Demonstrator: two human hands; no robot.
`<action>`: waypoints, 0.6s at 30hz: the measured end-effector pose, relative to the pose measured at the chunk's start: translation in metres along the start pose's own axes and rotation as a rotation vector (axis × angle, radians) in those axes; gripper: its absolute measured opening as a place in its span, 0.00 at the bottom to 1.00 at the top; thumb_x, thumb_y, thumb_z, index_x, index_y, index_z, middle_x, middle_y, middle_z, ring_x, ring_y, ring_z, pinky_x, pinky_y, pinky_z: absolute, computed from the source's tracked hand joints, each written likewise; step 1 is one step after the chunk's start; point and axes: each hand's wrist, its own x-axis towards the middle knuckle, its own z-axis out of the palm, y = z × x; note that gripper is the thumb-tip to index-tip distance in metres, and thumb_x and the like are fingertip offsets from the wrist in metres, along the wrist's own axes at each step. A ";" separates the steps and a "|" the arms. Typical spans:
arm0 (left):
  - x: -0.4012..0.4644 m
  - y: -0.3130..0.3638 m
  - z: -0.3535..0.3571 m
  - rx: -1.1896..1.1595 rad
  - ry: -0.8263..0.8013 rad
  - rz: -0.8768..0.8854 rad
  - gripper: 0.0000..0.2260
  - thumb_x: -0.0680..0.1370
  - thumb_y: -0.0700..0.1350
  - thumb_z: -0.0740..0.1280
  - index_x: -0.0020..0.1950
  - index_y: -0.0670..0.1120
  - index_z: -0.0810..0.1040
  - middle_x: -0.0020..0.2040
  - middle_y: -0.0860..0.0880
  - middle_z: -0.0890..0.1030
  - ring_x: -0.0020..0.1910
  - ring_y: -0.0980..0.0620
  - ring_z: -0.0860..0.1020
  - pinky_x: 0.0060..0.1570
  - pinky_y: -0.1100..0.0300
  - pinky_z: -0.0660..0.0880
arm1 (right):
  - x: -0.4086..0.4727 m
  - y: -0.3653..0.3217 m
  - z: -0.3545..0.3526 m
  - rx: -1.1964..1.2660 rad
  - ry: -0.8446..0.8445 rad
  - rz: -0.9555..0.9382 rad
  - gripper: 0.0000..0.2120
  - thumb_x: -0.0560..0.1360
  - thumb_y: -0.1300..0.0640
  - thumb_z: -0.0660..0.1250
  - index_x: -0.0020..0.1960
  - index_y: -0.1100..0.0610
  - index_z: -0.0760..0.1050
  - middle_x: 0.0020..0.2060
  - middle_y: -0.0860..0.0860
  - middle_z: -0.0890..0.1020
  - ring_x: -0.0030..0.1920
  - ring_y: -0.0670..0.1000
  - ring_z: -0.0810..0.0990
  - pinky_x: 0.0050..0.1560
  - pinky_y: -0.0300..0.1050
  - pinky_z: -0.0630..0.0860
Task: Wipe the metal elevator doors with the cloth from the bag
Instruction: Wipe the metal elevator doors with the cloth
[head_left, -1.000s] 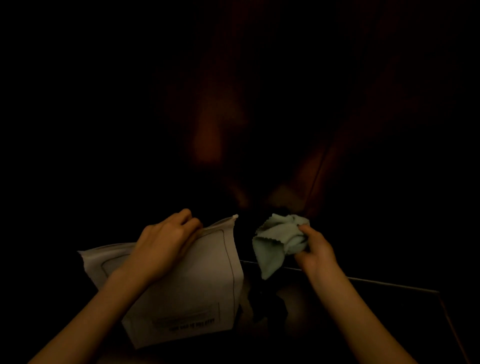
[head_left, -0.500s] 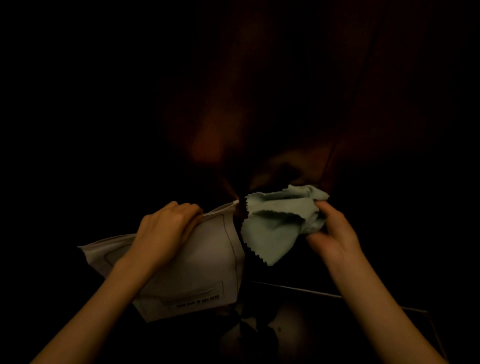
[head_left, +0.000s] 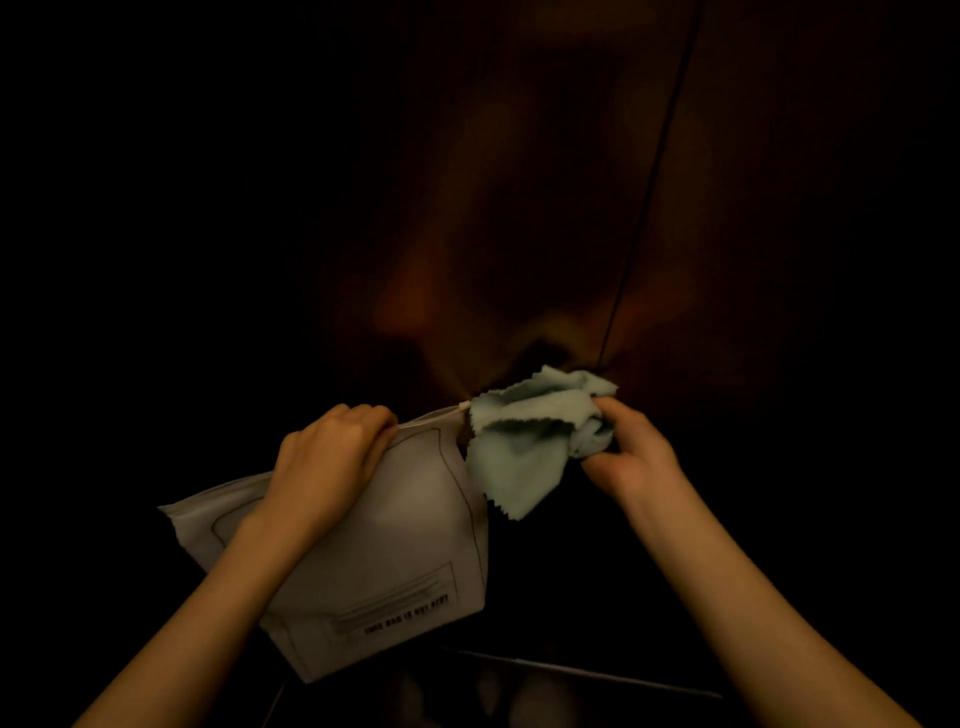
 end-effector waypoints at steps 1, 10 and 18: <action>0.015 0.004 -0.030 -0.003 0.018 0.012 0.03 0.77 0.46 0.65 0.46 0.50 0.78 0.38 0.50 0.79 0.38 0.49 0.77 0.28 0.61 0.65 | -0.014 -0.015 0.018 -0.010 0.012 -0.002 0.09 0.79 0.63 0.57 0.43 0.62 0.73 0.40 0.58 0.77 0.39 0.55 0.76 0.44 0.45 0.78; 0.118 0.002 -0.230 -0.015 -0.036 -0.029 0.11 0.81 0.49 0.56 0.59 0.50 0.74 0.53 0.51 0.78 0.51 0.50 0.75 0.41 0.55 0.74 | -0.149 -0.147 0.175 0.021 -0.123 -0.158 0.13 0.80 0.67 0.55 0.41 0.57 0.72 0.24 0.46 0.81 0.27 0.42 0.80 0.28 0.34 0.77; 0.171 -0.002 -0.349 -0.049 -0.078 0.048 0.09 0.80 0.49 0.58 0.57 0.55 0.75 0.53 0.55 0.79 0.51 0.52 0.77 0.45 0.52 0.76 | -0.226 -0.250 0.279 0.069 -0.038 -0.357 0.11 0.79 0.64 0.57 0.41 0.61 0.75 0.34 0.57 0.80 0.32 0.53 0.80 0.39 0.44 0.80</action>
